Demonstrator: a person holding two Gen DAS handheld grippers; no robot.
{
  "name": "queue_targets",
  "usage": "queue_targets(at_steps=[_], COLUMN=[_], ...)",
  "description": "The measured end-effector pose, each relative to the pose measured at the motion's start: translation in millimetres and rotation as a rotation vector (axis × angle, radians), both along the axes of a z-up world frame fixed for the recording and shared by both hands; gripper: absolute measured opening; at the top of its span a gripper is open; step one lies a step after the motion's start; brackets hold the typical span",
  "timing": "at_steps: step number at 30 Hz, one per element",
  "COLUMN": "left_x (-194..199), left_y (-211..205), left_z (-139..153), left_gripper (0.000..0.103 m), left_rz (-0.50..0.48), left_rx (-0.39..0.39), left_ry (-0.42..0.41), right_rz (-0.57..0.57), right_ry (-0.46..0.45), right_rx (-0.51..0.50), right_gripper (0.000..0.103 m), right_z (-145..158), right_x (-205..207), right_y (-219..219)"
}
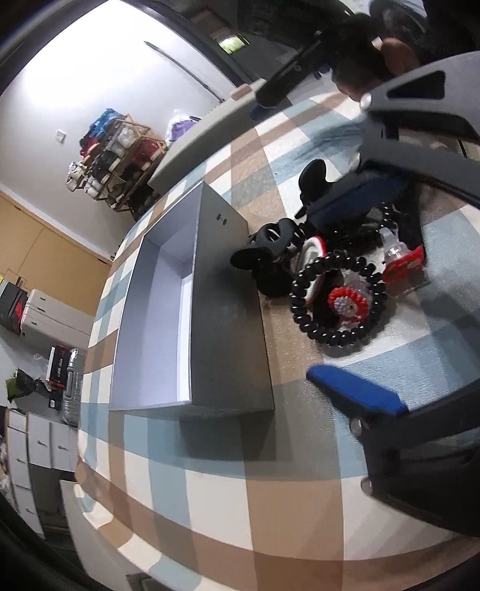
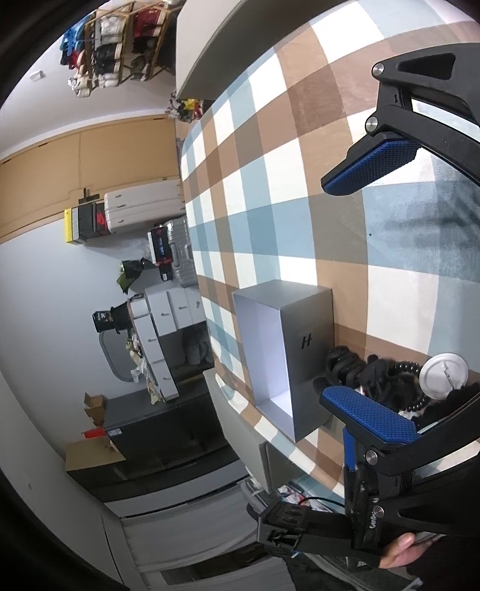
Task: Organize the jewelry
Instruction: 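Lower the left gripper onto the black beaded bracelet and close it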
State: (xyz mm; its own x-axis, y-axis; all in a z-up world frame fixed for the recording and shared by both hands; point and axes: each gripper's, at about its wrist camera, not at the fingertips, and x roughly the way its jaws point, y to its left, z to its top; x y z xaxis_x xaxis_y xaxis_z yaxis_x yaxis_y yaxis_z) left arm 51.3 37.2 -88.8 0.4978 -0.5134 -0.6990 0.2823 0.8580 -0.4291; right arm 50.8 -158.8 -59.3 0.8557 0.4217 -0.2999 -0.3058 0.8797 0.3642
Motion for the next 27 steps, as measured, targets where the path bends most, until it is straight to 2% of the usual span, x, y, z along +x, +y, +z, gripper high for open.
queue_targets(at_steps=[3,5,13,21,27], left_x=[2.6,-1.5,-11.2,-18.3,-29.0], left_y=[3.5,3.0,1.1,6.4,15.6], left_z=[-1.8,-2.4,1.1,10.5,26.5], left_gripper=[0.049,0.045,0.039,0.039,0.039], left_rz=[0.005,0.0,0.017,0.039,0.068], left_rx=[0.013,0.019,0.08,0.065,0.057], left_ry=[0.003,0.001,-0.051,-0.087,-0.14], right_rz=[0.0,-0.001,0.002,0.016,0.142], right_ry=[0.007,-0.001,0.018,0.017,0.074], right_rx=[-0.001,-0.004,-0.018,-0.037,-0.002], right_gripper=[0.103,0.103,0.103,0.103,0.103], right_z=[-0.9,-0.7,1.8,8.4,4.2], right_x=[0.9,1.4,-1.8,-7.9,-3.9], right_y=[-0.6,-0.2,4.4,12.4,23.6])
